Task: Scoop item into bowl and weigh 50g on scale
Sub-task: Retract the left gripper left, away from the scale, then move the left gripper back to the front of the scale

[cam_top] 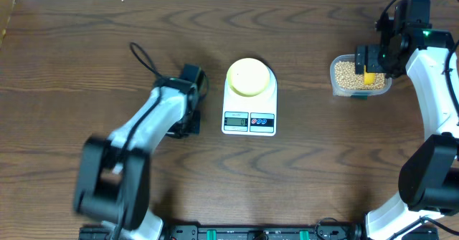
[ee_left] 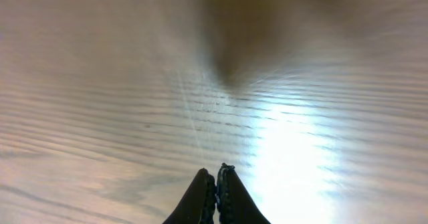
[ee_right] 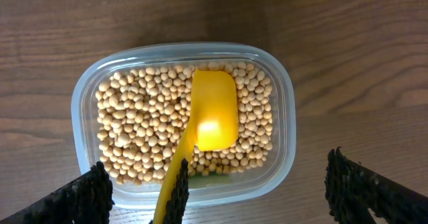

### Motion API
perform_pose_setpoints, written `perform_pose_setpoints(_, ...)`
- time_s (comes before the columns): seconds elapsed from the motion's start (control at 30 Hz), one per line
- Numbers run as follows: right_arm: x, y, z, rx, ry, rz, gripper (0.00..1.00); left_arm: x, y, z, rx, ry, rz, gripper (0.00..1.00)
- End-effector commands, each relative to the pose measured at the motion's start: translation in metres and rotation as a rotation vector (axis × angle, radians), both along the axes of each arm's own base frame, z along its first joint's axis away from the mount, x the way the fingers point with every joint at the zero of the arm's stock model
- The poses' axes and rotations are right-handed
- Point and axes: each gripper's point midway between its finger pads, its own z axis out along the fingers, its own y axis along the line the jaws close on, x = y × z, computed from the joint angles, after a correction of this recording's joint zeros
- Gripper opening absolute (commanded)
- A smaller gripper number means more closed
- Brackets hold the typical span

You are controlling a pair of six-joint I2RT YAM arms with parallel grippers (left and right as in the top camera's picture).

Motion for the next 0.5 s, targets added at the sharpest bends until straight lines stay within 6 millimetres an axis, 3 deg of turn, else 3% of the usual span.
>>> perform_pose_setpoints(0.0,-0.001,-0.007,-0.002,-0.005,0.005,-0.021,0.99,0.011,-0.015,0.068,-0.121,-0.224,-0.167,0.08)
perform_pose_setpoints(0.1,-0.001,-0.007,-0.002,-0.005,0.005,-0.022,0.99,0.009,-0.022,0.094,-0.176,-0.363,-0.27,0.08)
perform_pose_setpoints(0.2,-0.001,-0.007,-0.002,-0.005,0.005,-0.021,0.99,0.001,-0.02,0.092,-0.182,-0.445,-0.296,0.08)
perform_pose_setpoints(0.33,-0.001,-0.007,-0.002,-0.005,0.005,-0.021,0.99,-0.01,-0.019,0.054,-0.181,-0.456,-0.356,0.07)
perform_pose_setpoints(0.47,-0.001,-0.007,-0.002,-0.005,0.005,-0.021,0.99,-0.027,-0.054,0.011,-0.325,-0.385,-0.656,0.07)
